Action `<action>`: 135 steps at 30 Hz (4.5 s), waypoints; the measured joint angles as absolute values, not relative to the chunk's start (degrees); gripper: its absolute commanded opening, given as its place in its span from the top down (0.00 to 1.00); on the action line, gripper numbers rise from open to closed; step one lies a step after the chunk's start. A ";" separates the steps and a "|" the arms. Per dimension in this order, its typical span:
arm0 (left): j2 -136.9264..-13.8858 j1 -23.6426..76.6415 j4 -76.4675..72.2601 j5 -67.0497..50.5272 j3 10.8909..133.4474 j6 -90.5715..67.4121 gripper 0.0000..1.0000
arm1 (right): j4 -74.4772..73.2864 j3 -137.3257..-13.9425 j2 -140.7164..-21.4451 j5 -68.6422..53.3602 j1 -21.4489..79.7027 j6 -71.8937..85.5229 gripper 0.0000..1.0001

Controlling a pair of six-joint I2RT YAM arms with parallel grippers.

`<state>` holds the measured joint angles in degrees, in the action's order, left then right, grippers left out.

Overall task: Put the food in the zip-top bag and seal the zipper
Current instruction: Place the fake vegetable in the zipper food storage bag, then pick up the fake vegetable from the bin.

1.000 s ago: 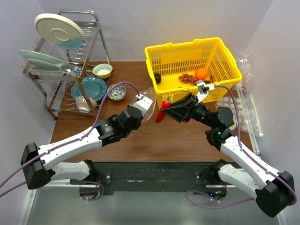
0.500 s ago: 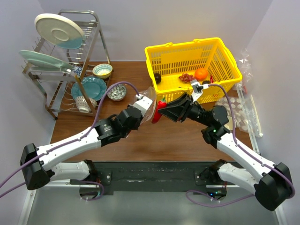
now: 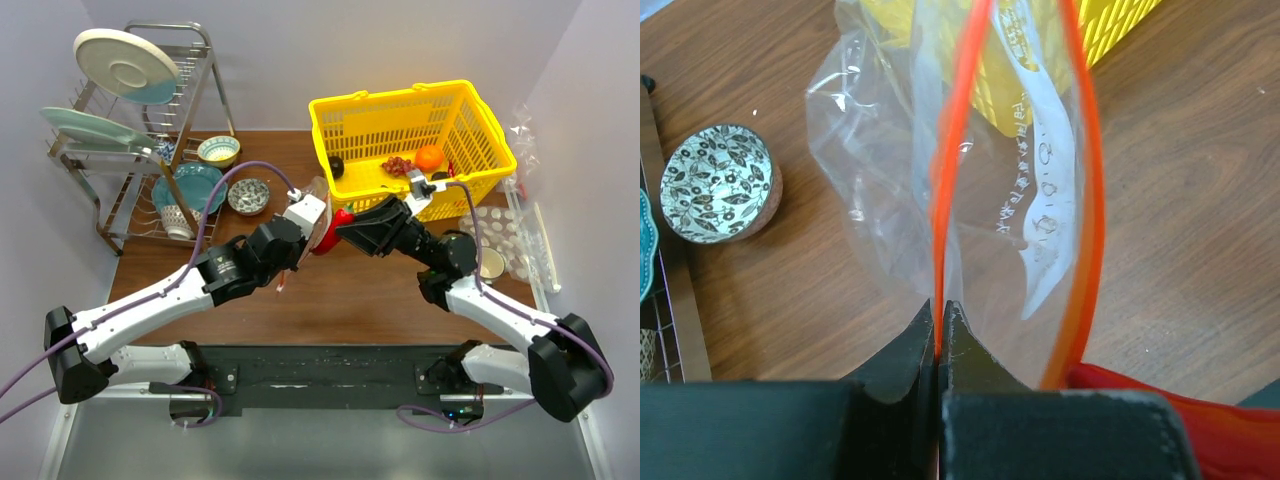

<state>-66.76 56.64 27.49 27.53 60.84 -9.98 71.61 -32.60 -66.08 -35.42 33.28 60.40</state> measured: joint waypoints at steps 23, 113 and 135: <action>-67.42 56.64 34.68 20.67 69.36 -14.09 1.00 | 72.53 -27.42 -63.66 -25.08 33.65 51.88 1.00; -74.35 50.00 32.34 31.05 64.16 -9.30 1.00 | -51.37 -121.40 -127.33 -1.10 7.88 -8.12 0.20; -73.41 45.36 22.81 21.76 58.57 -8.27 1.00 | -54.54 -127.92 -141.49 1.54 8.19 -19.38 0.83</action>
